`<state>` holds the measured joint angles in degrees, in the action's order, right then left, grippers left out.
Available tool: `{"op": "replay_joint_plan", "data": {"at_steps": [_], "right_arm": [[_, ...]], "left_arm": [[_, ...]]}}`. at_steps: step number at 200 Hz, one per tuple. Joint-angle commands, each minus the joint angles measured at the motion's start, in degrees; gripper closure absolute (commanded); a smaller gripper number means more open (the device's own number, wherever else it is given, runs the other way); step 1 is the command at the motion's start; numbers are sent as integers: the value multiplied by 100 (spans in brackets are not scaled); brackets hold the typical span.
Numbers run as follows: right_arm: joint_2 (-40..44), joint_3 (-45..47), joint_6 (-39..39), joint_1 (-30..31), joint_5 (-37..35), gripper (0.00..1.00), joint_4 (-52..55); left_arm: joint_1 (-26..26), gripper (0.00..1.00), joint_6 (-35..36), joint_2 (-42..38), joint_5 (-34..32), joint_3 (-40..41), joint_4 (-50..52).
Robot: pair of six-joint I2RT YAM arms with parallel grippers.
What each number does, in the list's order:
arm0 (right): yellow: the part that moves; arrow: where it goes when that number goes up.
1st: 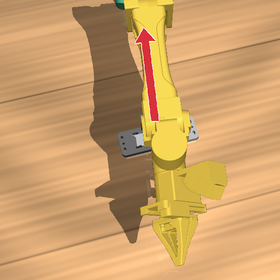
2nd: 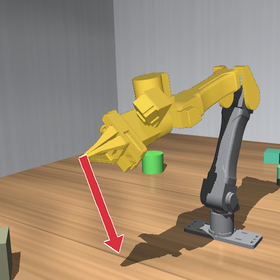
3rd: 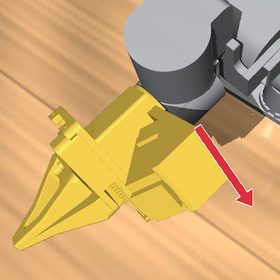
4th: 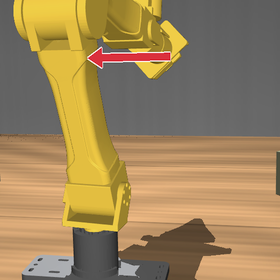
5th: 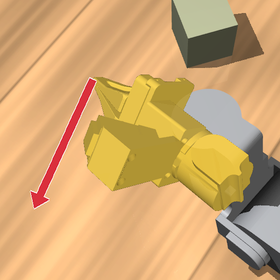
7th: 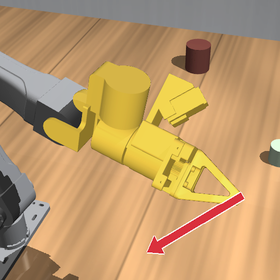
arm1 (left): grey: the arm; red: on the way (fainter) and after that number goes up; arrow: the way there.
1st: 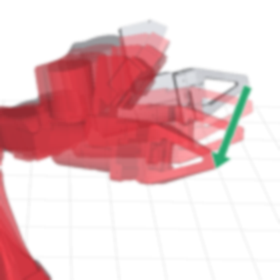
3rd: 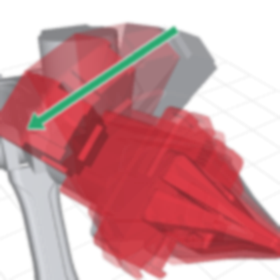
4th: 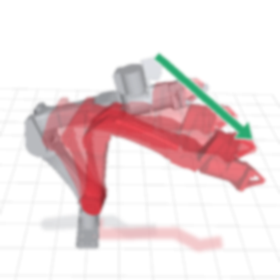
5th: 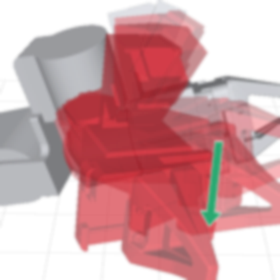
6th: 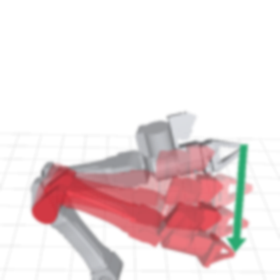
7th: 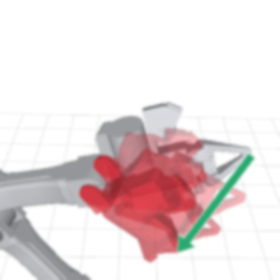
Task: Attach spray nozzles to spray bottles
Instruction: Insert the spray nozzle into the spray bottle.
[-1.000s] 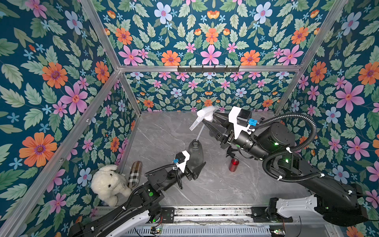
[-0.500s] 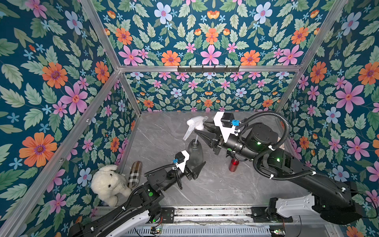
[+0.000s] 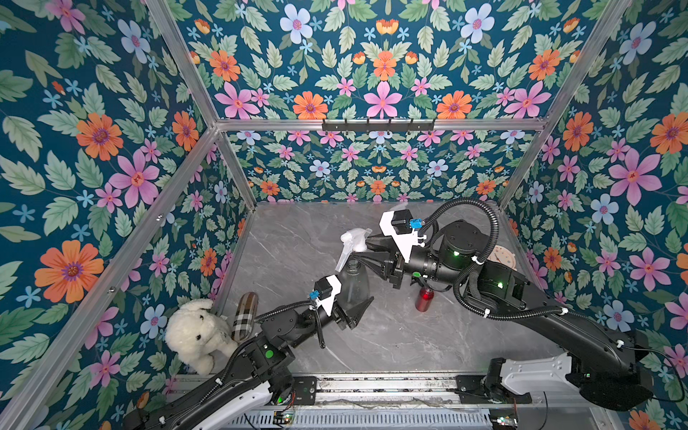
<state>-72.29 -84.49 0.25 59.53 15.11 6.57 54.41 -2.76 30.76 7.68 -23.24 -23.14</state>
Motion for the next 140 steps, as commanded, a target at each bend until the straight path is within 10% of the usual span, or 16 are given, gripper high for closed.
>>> {"op": "replay_joint_plan", "data": {"at_steps": [1,140], "right_arm": [[-41,-111,57,-4,507,64,144],[-220,-383,206,-9,12,60,651]], "left_arm": [[0,100,-23,-18,116,-60,-136],[-7,100,33,-145,298,-67,-103]]}}
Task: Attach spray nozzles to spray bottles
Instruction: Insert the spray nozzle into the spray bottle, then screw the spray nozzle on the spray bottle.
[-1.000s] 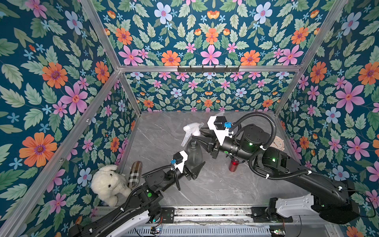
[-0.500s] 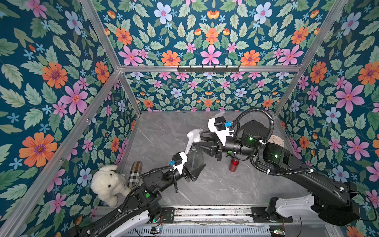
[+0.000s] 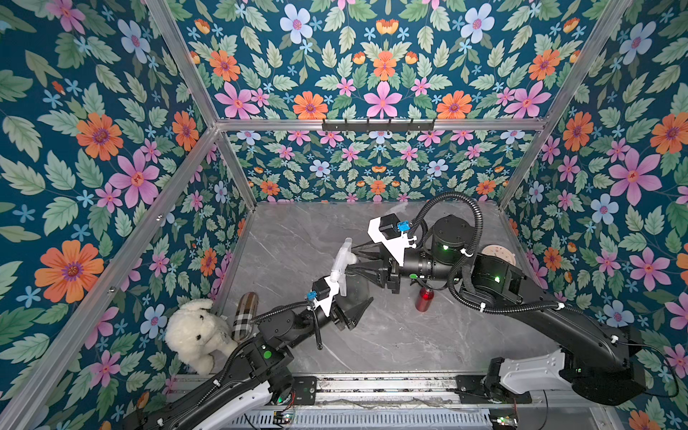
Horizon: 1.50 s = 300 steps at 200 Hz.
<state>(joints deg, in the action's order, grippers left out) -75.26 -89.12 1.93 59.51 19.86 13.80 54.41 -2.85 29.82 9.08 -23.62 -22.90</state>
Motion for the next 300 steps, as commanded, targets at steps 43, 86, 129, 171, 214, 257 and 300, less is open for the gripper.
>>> {"op": "replay_joint_plan", "data": {"at_steps": [43,86,129,171,214,257,300], "right_arm": [[185,82,-145,-1,-704,45,-213],[662,191,-203,-231,-304,29,-29],[594,-286,-157,-784,919,24,606],[531,-630,324,-887,1445,20,1478],[420,-658,306,-976,2287,16,1710],[151,-485,-141,-976,2915,26,1144],[-71,-492,-299,-976,3350,27,733]], "left_arm": [[3,100,56,-19,209,-45,-50],[8,100,57,-7,500,-93,43],[-1,100,74,102,960,-166,57],[4,100,8,-108,1243,-80,-37],[-1,100,-66,-192,1538,-69,-171],[-1,100,-101,-161,1675,-84,-240],[6,100,-154,-152,1778,-52,-325]]}}
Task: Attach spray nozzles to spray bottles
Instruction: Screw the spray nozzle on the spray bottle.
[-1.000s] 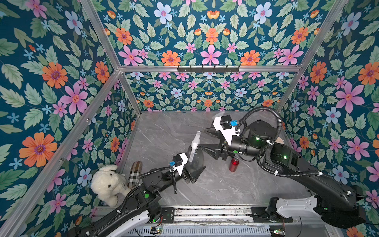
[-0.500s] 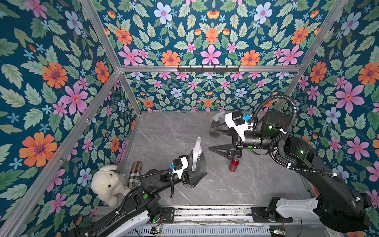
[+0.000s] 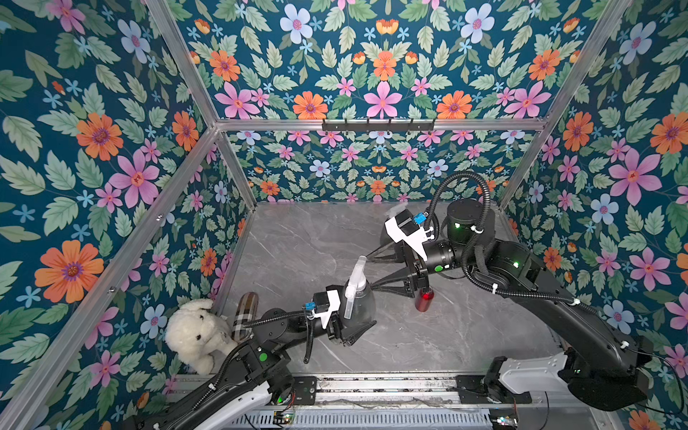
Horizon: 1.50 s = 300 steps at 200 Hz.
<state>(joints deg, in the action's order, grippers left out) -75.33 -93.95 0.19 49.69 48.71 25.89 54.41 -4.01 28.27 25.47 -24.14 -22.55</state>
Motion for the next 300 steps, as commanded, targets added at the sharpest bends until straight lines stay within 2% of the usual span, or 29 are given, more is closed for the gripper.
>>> {"op": "replay_joint_plan", "data": {"at_steps": [1,29,73,116,152,194,255,270,300], "right_arm": [[-67,-9,-124,5,469,27,-487],[-202,-123,-120,5,701,21,-515],[-381,-318,-81,5,937,21,-532],[-453,-349,-58,14,1031,29,-503],[-413,-197,-32,48,867,43,-525],[-286,44,-8,162,388,61,-598],[-168,382,-34,372,-424,73,-764],[-149,434,-13,469,-786,77,-746],[-199,473,90,727,-1704,78,-647]], "left_arm": [[3,100,-38,12,140,1,-363],[-1,100,-64,39,217,8,-395],[-3,100,-84,155,344,-12,-431],[-1,100,-100,187,233,24,-479],[-2,100,-91,227,123,2,-483],[-1,100,-82,241,-192,-24,-496],[-1,100,-21,284,-685,-93,-564],[-1,100,25,297,-929,-104,-584],[-1,100,119,387,-1341,-173,-628]]}}
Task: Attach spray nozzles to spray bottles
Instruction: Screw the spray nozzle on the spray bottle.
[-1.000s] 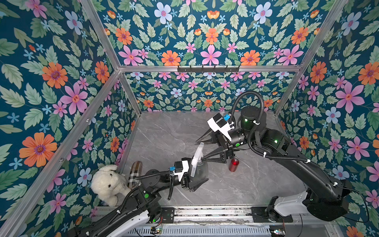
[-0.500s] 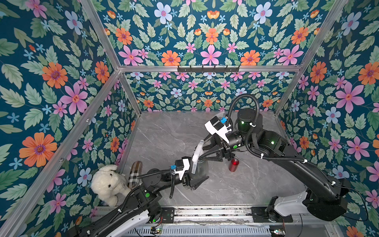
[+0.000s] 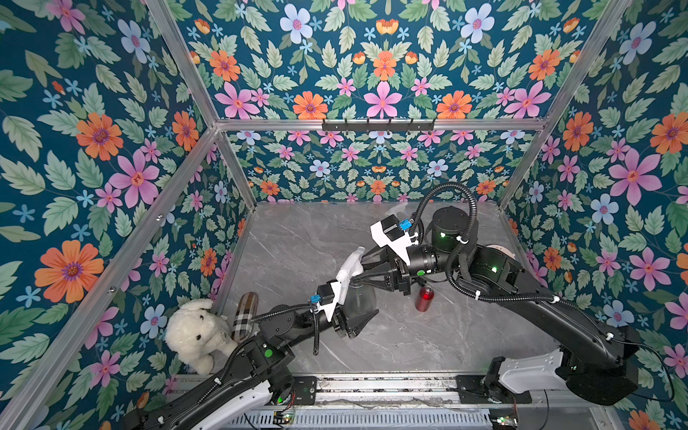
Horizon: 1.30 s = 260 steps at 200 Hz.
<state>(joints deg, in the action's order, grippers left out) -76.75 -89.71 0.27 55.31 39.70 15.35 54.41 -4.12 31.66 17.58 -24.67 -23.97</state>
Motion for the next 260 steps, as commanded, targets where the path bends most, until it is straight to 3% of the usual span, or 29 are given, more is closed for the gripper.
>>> {"op": "replay_joint_plan", "data": {"at_steps": [1,36,83,123,135,159,180,203,239,260], "right_arm": [[-58,50,75,174,-831,78,403],[-87,173,-207,383,-1846,78,325],[-511,-64,-722,1109,-4498,76,589],[-904,-354,-1384,1414,-5383,74,697],[-870,-276,-1411,1413,-5392,72,545],[-648,-201,-1207,1419,-5434,58,363],[-253,95,-880,1384,-5195,43,-44],[198,445,-560,1362,-4872,35,-398],[945,726,-337,1059,-3434,29,-127],[1028,616,-816,-75,-1297,28,11]], "left_arm": [[-1,100,135,54,-566,-119,-486],[6,100,296,155,-995,-200,-504],[8,100,510,421,-1563,-271,-633],[14,100,610,578,-1723,-328,-715],[17,100,614,561,-1723,-341,-715],[17,100,583,476,-1723,-346,-599],[17,100,519,386,-1723,-346,-524],[17,100,474,341,-1720,-363,-454],[15,100,446,223,-1472,-392,-359],[10,100,460,202,-1023,-455,-196]]}}
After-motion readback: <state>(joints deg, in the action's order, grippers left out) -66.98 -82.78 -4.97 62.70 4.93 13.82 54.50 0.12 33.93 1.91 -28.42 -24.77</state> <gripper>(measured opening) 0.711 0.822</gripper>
